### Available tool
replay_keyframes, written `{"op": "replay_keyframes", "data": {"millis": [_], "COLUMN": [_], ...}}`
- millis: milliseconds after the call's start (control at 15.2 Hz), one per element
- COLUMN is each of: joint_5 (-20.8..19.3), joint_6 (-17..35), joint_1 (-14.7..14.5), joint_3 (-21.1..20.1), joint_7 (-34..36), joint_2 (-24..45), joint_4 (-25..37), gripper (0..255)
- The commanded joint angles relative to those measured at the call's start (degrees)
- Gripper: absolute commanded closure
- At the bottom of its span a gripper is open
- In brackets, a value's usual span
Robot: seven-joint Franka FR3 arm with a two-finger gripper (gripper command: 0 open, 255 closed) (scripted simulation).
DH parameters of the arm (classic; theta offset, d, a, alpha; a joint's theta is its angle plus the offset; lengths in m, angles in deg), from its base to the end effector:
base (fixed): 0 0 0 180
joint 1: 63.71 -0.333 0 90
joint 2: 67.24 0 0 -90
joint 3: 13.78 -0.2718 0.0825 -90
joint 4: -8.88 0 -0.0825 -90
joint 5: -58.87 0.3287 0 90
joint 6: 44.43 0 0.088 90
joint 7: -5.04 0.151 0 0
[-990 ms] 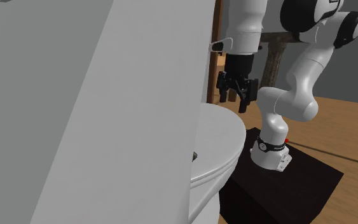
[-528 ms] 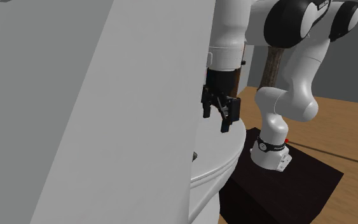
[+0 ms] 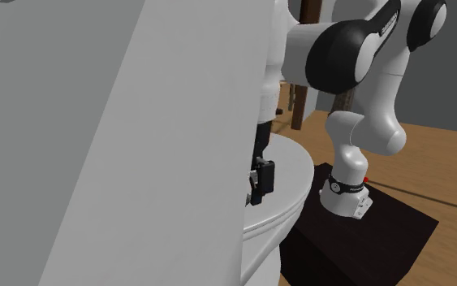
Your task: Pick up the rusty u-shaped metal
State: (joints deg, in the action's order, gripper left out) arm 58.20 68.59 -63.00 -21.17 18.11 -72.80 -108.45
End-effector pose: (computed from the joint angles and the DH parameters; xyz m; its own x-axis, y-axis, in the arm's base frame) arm 0.4798 0.0557 0.4168 0.9939 -0.1071 0.0257 -0.1075 -0.9940 0.0180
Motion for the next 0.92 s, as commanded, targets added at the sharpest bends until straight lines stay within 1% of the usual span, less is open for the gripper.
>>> {"op": "replay_keyframes", "data": {"millis": [0, 198, 660, 792, 858], "joint_5": [-1.03, -2.47, -2.85, -2.89, -2.89], "joint_6": [0.85, 1.30, 6.36, 6.77, 6.77], "joint_1": [-0.22, -0.68, -0.73, -0.73, -0.71], "joint_3": [-0.49, -0.81, -0.74, -0.73, -0.71], "joint_7": [1.10, 2.33, 2.71, 2.75, 2.70], "joint_2": [5.18, 11.53, 13.07, 13.22, 13.24], "joint_4": [4.33, 10.15, 6.61, 6.34, 6.37], "gripper": [0, 0, 0, 0, 255]}}
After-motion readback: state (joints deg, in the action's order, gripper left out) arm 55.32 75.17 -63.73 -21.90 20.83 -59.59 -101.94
